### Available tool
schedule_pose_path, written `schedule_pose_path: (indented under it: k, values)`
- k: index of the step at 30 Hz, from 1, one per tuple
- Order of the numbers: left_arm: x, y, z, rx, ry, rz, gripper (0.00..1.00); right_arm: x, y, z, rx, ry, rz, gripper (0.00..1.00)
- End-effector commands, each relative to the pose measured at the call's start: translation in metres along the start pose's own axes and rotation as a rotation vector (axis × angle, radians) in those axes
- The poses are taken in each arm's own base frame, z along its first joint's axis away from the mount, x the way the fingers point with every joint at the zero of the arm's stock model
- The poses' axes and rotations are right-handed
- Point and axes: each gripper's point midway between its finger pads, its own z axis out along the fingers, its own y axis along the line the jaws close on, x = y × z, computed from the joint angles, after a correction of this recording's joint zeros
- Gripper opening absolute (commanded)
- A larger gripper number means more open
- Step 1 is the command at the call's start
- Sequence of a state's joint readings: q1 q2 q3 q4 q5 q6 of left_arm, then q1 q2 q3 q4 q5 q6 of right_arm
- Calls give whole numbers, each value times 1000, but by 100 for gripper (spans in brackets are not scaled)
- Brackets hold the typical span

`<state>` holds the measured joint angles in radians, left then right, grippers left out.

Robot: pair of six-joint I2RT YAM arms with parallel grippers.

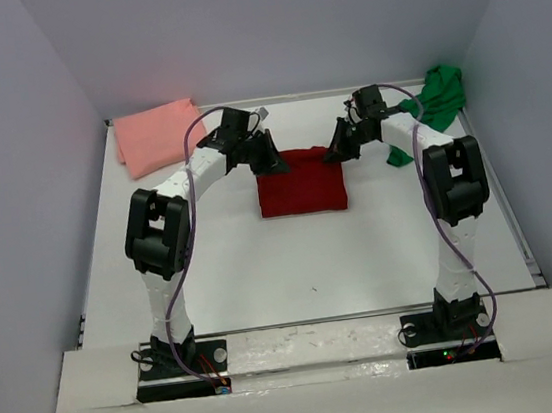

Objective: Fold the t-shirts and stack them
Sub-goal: Fold the tshirt

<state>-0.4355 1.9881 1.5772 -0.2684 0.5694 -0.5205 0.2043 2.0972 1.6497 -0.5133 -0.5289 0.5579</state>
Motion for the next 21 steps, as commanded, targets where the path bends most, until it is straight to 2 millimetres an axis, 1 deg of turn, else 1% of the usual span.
schedule_pose_path:
  k: [1, 2, 3, 4, 5, 6, 7, 8, 11, 12, 13, 14, 20, 21]
  values:
    - [19, -1, 6, 35, 52, -32, 0, -16, 30, 6, -85, -41, -48, 0]
    - [23, 1, 7, 28, 61, -41, 0, -17, 29, 8, -87, -39, -44, 0]
    - [27, 4, 9, 22, 72, -51, 0, -13, 35, 11, -97, -30, -53, 0]
    - [35, 11, 12, 11, 98, -71, 0, -10, 35, 17, -98, -17, -52, 0]
    - [40, 15, 14, 1, 114, -80, 0, -13, 38, 17, -103, -22, -56, 0]
    - [44, 20, 16, -13, 126, -89, 0, -10, 42, 20, -109, -14, -61, 0]
    - [48, 27, 18, -35, 138, -100, 0, -6, 45, 25, -116, 0, -60, 0]
    - [54, 35, 21, -57, 157, -110, 0, -9, 48, 25, -123, -2, -61, 0]
    - [68, 53, 30, -105, 200, -136, 0, -3, 57, 30, -139, 16, -65, 0]
    - [70, 56, 31, -112, 208, -145, 0, -5, 60, 29, -144, 10, -68, 0]
    - [71, 59, 33, -118, 214, -153, 0, 0, 63, 32, -148, 22, -71, 0]
    - [74, 62, 36, -124, 222, -158, 0, -1, 63, 33, -149, 23, -71, 0]
    - [76, 71, 43, -148, 240, -169, 0, 1, 61, 41, -157, 48, -50, 0]
    - [76, 71, 44, -151, 241, -167, 0, 5, 61, 47, -157, 61, -50, 0]
